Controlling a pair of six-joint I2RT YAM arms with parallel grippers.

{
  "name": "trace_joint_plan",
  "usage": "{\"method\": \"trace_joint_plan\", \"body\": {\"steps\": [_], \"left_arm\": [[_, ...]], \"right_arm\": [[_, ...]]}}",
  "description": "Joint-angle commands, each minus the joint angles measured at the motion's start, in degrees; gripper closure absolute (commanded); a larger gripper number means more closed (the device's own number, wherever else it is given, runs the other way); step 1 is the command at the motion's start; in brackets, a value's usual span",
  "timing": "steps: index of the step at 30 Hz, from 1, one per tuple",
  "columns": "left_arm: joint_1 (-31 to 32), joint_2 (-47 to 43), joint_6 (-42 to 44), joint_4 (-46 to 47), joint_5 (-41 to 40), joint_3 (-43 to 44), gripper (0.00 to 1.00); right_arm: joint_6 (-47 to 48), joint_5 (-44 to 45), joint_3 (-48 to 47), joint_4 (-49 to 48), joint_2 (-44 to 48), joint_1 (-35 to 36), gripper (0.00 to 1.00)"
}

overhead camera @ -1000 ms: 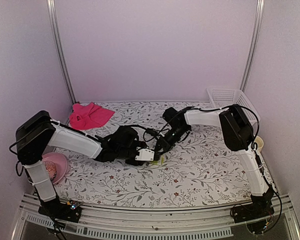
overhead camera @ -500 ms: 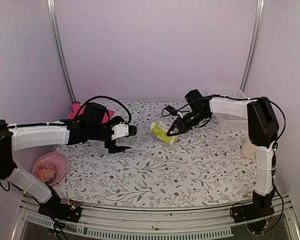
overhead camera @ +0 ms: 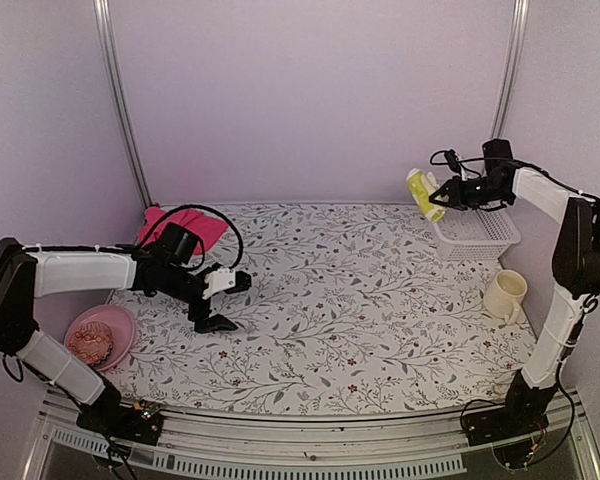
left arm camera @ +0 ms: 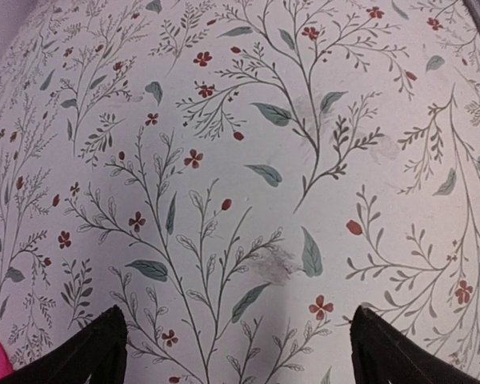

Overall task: Roll the towels
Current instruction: Place the towel in the bin.

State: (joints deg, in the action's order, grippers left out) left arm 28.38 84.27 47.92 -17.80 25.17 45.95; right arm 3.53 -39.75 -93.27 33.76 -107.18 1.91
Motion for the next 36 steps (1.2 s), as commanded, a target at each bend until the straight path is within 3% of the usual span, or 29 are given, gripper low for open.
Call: {"method": "trace_joint_plan", "body": {"steps": [1,9,19,29,36], "left_arm": [[-0.8,1.0,-0.1,-3.3,4.3,-1.1,0.03],[-0.9,0.1,0.1,-3.9,5.9,-1.7,0.03],[-1.0,-0.2,0.7,-3.1,6.7,-3.3,0.03],[-1.0,0.1,0.6,-0.7,5.0,-4.4,0.03],[-1.0,0.6,0.5,0.2,4.3,-4.6,0.03]], "right_arm": [[-1.2,1.2,-0.9,-0.8,0.1,-6.5,0.98],[1.9,3.7,-4.3,3.5,-8.7,-13.8,0.98],[4.3,1.3,-11.0,9.2,-21.3,-14.0,0.98],[4.5,-2.2,-16.3,14.7,-25.8,-13.6,0.97],[4.1,2.1,-16.0,15.6,-28.4,-12.7,0.93]]}}
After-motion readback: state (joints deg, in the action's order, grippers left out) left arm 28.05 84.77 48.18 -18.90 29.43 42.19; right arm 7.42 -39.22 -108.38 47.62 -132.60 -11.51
